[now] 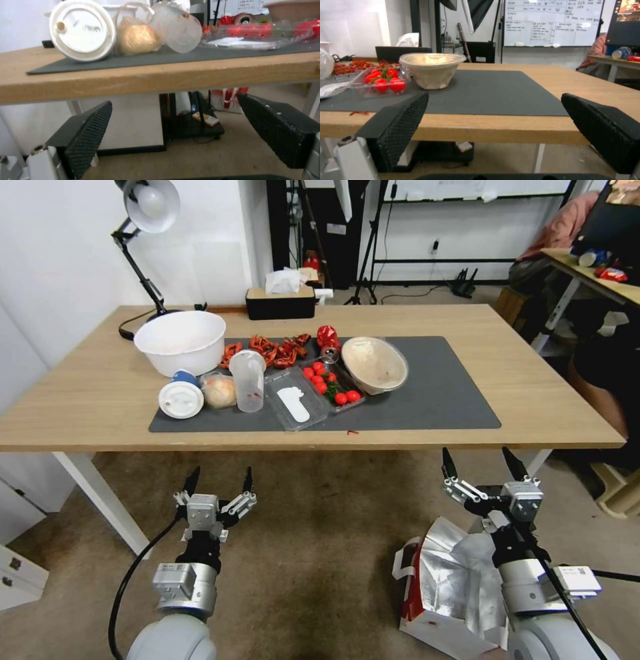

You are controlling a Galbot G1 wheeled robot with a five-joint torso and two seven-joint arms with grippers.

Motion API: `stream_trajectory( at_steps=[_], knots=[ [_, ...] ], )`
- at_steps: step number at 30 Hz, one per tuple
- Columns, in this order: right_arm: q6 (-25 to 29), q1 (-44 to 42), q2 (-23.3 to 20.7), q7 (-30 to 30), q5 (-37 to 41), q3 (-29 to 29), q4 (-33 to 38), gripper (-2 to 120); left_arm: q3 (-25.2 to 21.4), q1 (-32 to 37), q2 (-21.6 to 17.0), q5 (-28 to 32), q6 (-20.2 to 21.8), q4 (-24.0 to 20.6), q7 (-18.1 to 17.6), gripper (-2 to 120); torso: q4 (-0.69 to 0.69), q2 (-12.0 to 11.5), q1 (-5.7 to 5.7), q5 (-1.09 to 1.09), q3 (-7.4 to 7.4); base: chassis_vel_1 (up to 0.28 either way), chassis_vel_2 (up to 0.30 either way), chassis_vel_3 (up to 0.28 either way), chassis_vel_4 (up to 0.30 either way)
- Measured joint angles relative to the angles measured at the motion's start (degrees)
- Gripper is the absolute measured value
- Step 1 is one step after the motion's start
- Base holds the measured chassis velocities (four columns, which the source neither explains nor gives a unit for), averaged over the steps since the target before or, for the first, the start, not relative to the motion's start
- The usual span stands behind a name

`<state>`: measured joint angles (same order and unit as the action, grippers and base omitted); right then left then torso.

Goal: Pick up the food delivery bag from the floor and place it on the table.

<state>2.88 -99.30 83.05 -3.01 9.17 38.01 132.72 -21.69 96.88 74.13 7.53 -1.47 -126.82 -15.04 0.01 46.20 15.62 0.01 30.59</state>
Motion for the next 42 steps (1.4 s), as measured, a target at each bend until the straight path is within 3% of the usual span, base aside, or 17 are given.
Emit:
stream_trajectory(
  at_steps=[23, 29, 42],
  knots=[
    [0.1, -0.3, 0.4, -0.2, 0.5, 0.6, 0.3, 100, -0.2, 0.2, 0.2, -0.1, 0.3, -0.1, 0.7, 92, 0.00, -5.9, -2.44, -0.01, -3.40, 0.000, 0.000, 0.000, 0.000],
    [0.1, -0.3, 0.4, -0.1, 0.6, 0.7, 0.3, 100, -0.1, 0.3, 0.3, -0.1, 0.3, -0.1, 0.7, 92, 0.00, -6.3, -2.64, 0.00, -3.69, 0.000, 0.000, 0.000, 0.000],
    [0.1, -0.2, 0.3, 0.2, 0.9, 0.7, 0.4, 100, 0.0, 0.3, 0.5, 0.1, 0.8, -0.3, 1.0, 92, 0.00, -10.4, -4.24, 0.00, -6.14, 0.000, 0.000, 0.000, 0.000]
  ],
)
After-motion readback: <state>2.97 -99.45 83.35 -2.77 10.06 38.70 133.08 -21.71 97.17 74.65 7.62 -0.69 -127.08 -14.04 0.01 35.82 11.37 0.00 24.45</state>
